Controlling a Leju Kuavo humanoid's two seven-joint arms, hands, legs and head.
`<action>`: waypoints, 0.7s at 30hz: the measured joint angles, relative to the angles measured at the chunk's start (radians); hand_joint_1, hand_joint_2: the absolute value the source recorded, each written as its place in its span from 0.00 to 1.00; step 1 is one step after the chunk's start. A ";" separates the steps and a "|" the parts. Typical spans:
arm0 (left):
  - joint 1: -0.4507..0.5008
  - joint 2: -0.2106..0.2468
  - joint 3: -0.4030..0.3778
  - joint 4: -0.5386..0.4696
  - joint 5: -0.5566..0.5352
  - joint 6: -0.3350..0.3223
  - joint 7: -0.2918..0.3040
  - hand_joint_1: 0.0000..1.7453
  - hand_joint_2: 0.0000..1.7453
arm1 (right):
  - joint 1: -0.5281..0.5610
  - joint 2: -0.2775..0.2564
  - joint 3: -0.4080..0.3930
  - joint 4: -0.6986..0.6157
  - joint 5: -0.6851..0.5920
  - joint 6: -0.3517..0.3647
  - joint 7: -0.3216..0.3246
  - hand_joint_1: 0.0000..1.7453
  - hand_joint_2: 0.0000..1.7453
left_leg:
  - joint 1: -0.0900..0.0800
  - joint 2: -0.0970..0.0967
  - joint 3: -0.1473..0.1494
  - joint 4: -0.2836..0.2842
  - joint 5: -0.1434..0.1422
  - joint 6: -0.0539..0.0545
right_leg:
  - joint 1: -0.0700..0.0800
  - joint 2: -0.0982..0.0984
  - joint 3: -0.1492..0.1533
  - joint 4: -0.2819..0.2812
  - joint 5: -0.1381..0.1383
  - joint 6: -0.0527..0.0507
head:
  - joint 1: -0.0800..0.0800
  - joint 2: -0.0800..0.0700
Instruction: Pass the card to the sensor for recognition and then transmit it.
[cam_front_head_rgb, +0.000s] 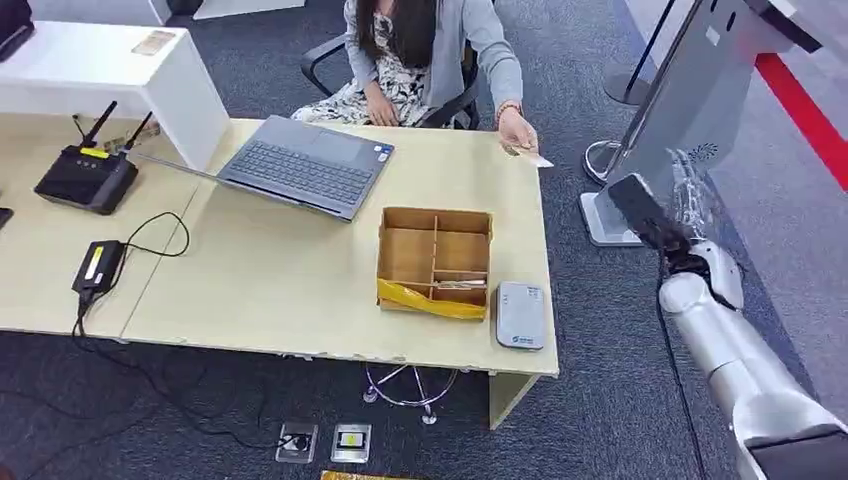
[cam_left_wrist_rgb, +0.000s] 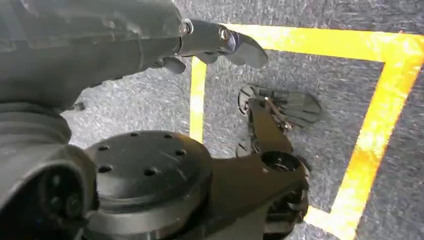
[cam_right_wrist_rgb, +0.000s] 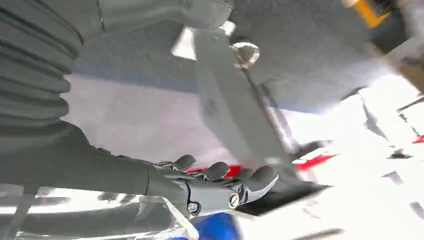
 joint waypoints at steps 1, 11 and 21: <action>0.004 0.002 -0.001 0.000 -0.004 -0.004 0.000 0.00 0.00 | -0.027 0.047 0.100 -0.030 0.106 -0.010 0.003 0.00 1.00 | 0.000 0.001 -0.001 0.000 0.001 -0.001 | 0.000 0.002 -0.002 0.000 0.000 0.000 | 0.000 0.000; 0.003 0.006 -0.002 0.000 -0.015 -0.014 0.000 0.00 0.00 | -0.053 0.143 0.348 -0.045 0.195 -0.054 0.018 0.00 1.00 | 0.000 -0.002 -0.001 0.000 0.001 -0.002 | 0.000 0.000 -0.002 0.000 0.000 0.000 | 0.000 0.000; 0.005 0.021 -0.002 0.000 -0.034 -0.035 0.000 0.00 0.00 | -0.042 0.144 0.408 -0.046 0.196 -0.088 0.064 0.00 1.00 | 0.000 -0.001 -0.001 0.000 0.001 -0.002 | 0.001 0.002 -0.002 -0.001 0.000 0.000 | 0.000 0.000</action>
